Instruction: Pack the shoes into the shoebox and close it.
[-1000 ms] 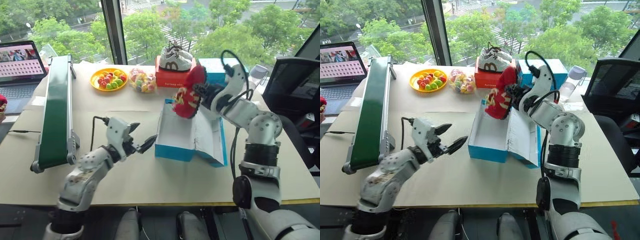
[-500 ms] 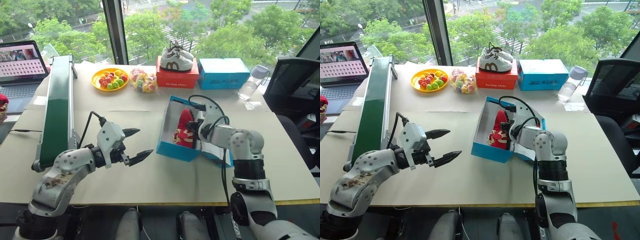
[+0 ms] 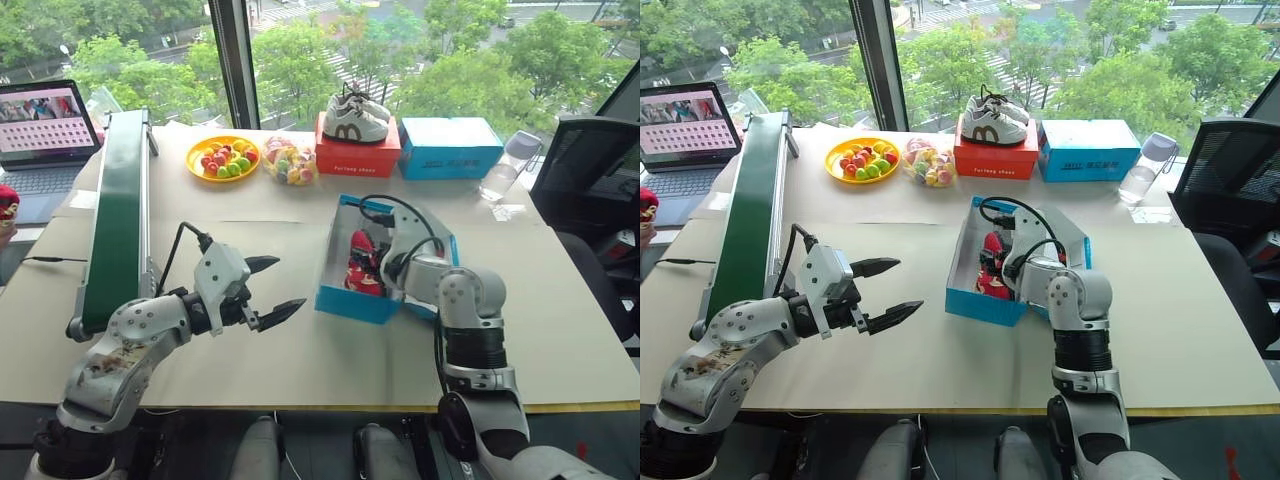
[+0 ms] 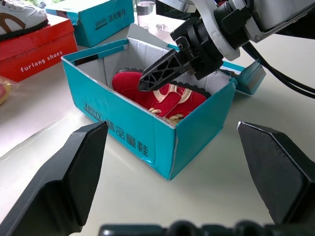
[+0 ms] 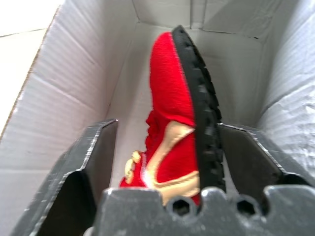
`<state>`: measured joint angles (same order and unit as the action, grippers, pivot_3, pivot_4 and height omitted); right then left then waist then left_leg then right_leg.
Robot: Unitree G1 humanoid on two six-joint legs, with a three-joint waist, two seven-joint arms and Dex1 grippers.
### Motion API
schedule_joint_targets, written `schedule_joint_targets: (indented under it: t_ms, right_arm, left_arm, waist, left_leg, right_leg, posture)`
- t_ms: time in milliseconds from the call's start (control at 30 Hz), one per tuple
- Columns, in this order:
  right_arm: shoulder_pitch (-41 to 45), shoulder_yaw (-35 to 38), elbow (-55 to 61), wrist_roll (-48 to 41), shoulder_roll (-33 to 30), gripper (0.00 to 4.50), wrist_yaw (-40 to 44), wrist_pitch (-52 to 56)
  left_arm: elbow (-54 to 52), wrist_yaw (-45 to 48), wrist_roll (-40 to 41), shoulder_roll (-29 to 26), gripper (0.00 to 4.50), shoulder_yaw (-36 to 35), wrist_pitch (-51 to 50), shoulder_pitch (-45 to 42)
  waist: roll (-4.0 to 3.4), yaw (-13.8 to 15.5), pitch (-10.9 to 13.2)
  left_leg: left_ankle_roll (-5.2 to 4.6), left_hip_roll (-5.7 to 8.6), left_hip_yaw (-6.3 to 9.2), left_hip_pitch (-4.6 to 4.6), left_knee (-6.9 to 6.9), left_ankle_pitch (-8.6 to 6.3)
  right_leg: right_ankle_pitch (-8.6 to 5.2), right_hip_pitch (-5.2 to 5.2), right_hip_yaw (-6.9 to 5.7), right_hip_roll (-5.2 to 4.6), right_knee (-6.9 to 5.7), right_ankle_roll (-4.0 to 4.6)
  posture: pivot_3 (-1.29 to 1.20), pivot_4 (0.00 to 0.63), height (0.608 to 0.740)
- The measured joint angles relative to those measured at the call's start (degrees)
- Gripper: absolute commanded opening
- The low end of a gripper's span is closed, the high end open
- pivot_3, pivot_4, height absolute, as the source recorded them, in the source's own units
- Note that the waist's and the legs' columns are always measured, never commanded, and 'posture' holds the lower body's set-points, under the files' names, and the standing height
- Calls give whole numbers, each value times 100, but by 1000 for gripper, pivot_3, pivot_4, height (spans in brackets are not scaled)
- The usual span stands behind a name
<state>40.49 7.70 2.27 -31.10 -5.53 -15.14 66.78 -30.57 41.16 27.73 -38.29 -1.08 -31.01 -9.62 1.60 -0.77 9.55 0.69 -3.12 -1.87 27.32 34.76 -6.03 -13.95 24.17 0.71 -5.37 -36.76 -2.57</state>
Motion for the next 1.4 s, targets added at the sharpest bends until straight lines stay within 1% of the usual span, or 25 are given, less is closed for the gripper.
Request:
schedule_joint_targets:
  t_ms: [67, 133, 233, 300, 367, 400, 433, 467, 533, 567, 633, 700, 733, 833, 933, 1033, 1167, 1267, 1400]
  right_arm:
    - [201, -3, 202, 143, -40, 3812, 53, -281]
    - [438, -90, 509, 375, -222, 3812, 188, -665]
    - [616, -231, 801, 767, -432, 3812, 410, -1466]
    - [611, -379, 911, 854, -529, 3812, 893, -2003]
    - [501, -731, 1093, 764, -685, 3812, 1750, -2375]
    - [357, -940, 1269, 629, -752, 3812, 2304, -2529]
    - [254, -1083, 1375, 513, -779, 3812, 2652, -2569]
    - [48, -1288, 1553, 297, -940, 3812, 3222, -2594]
    - [-309, -1530, 1822, -30, -1268, 3812, 4106, -2602]
    - [-517, -1697, 1941, -79, -1558, 3812, 4616, -2713]
    - [-813, -1901, 2014, -6, -2016, 3812, 5219, -2909]
    - [-982, -2082, 1925, 285, -2333, 4312, 5617, -3160]
    - [-993, -2120, 1863, 330, -2337, 4472, 5725, -3200]
    - [-1036, -2311, 1792, 407, -2161, 4472, 5917, -3353]
    - [-1070, -2342, 1689, 525, -1987, 4472, 5969, -3494]
    - [-1126, -2335, 1538, 576, -1748, 4472, 5916, -3607]
    - [-1155, -2331, 1503, 695, -1696, 4472, 5879, -3643]
    - [-1155, -2237, 1390, 726, -1428, 4472, 5697, -3642]
    - [-1155, -2235, 1376, 798, -1387, 4472, 5616, -3644]
  left_arm:
    - [11, -38, -66, 19, 4500, 0, 7, -32]
    - [30, -123, -84, 100, 4500, -11, 39, -97]
    - [308, -521, -270, 435, 4500, -106, 117, -164]
    - [675, -1139, -456, 896, 4500, -327, 152, -290]
    - [1048, -1896, -753, 1251, 4500, -593, 213, -438]
    - [1225, -2253, -943, 1365, 4500, -716, 223, -514]
    - [1326, -2468, -1027, 1417, 4500, -818, 224, -546]
    - [1459, -2830, -1147, 1557, 4500, -990, 222, -620]
    - [1691, -3474, -1300, 1748, 4500, -1363, 158, -742]
    - [1810, -3821, -1380, 1777, 4500, -1612, -13, -792]
    - [2029, -4169, -1497, 1683, 4500, -1997, -269, -764]
    - [2152, -4314, -1519, 1657, 4500, -2259, -497, -693]
    - [2158, -4351, -1524, 1657, 4500, -2315, -554, -639]
    - [2182, -4365, -1527, 1663, 4500, -2313, -737, -572]
    - [2204, -4338, -1525, 1657, 4500, -2321, -869, -526]
    - [2231, -4372, -1536, 1661, 4500, -2352, -919, -507]
    - [2239, -4487, -1676, 1633, 4500, -2356, -898, -513]
    - [2252, -4531, -1756, 1601, 4500, -2358, -892, -548]
    - [2254, -4564, -1781, 1605, 4500, -2397, -793, -578]
  waist:
    - [-1, -7, 1]
    - [-1, -8, 1]
    - [-1, -5, 0]
    - [0, -4, 0]
    - [4, -11, -2]
    - [4, -31, -3]
    - [5, -41, -3]
    - [5, -25, -2]
    - [8, -1, -1]
    - [10, 14, -2]
    - [11, 8, -3]
    - [12, 8, -2]
    - [13, 7, -2]
    - [15, 8, -3]
    - [16, 12, -4]
    - [21, 16, -5]
    - [22, 17, -5]
    - [23, 13, -6]
    - [24, 15, -6]
  left_leg:
    - [0, 0, 0, 0, -1, 0]
    - [0, -3, 0, -1, -2, 0]
    - [0, -2, 0, -2, -2, 0]
    - [0, -1, -1, -3, 2, 0]
    - [-1, -6, 0, -5, 5, 0]
    - [-1, -6, 0, -5, 4, 0]
    - [-1, -7, 0, -4, 4, 0]
    - [-1, -5, 1, -4, 5, 0]
    - [-2, -5, 1, -3, 9, -1]
    - [-1, -5, 1, -4, 12, -1]
    - [-1, -5, 1, -5, 15, -1]
    - [1, -6, 1, -8, 16, -1]
    - [3, -7, 1, -10, 15, -1]
    - [16, -10, 2, -12, 14, -2]
    - [29, -8, 1, -11, 16, -9]
    - [30, -8, 2, -10, 14, -8]
    - [35, -8, 1, -11, 15, -10]
    - [42, -9, 1, -12, 14, -13]
    - [42, -8, 1, -11, 14, -13]
  right_leg:
    - [0, 3, 0, 1, -2, 0]
    - [-1, 3, 0, 3, -1, 0]
    - [-1, 1, 1, 3, 0, -1]
    - [-1, -1, 2, 3, -3, -2]
    - [0, -5, 1, 9, -2, -2]
    - [0, -5, 3, 10, -2, -3]
    - [0, -4, 4, 10, -5, -3]
    - [0, -7, 2, 8, -5, -4]
    - [0, -11, 1, 6, -3, -5]
    - [1, -14, -1, 5, -2, -6]
    - [1, -13, -2, 6, -3, -7]
    - [2, -11, -3, 6, -5, -5]
    - [2, -9, -2, 8, -4, -4]
    - [5, -7, -1, 11, -8, 3]
    - [6, -8, -1, 9, -7, 3]
    - [6, -7, -1, 10, -8, 3]
    - [6, -7, -1, 10, -8, 3]
    - [7, -5, -1, 10, -15, 4]
    - [7, -6, -1, 10, -13, 4]
  posture:
    - [0, 150, 739]
    - [0, 150, 739]
    - [0, 150, 739]
    - [0, 150, 739]
    - [0, 150, 739]
    - [0, 150, 739]
    - [0, 150, 739]
    - [0, 150, 739]
    - [0, 150, 739]
    - [0, 150, 739]
    - [0, 150, 739]
    - [0, 150, 739]
    - [0, 150, 739]
    - [0, 150, 739]
    - [0, 150, 739]
    - [0, 150, 739]
    - [0, 150, 739]
    - [0, 150, 739]
    - [0, 150, 739]
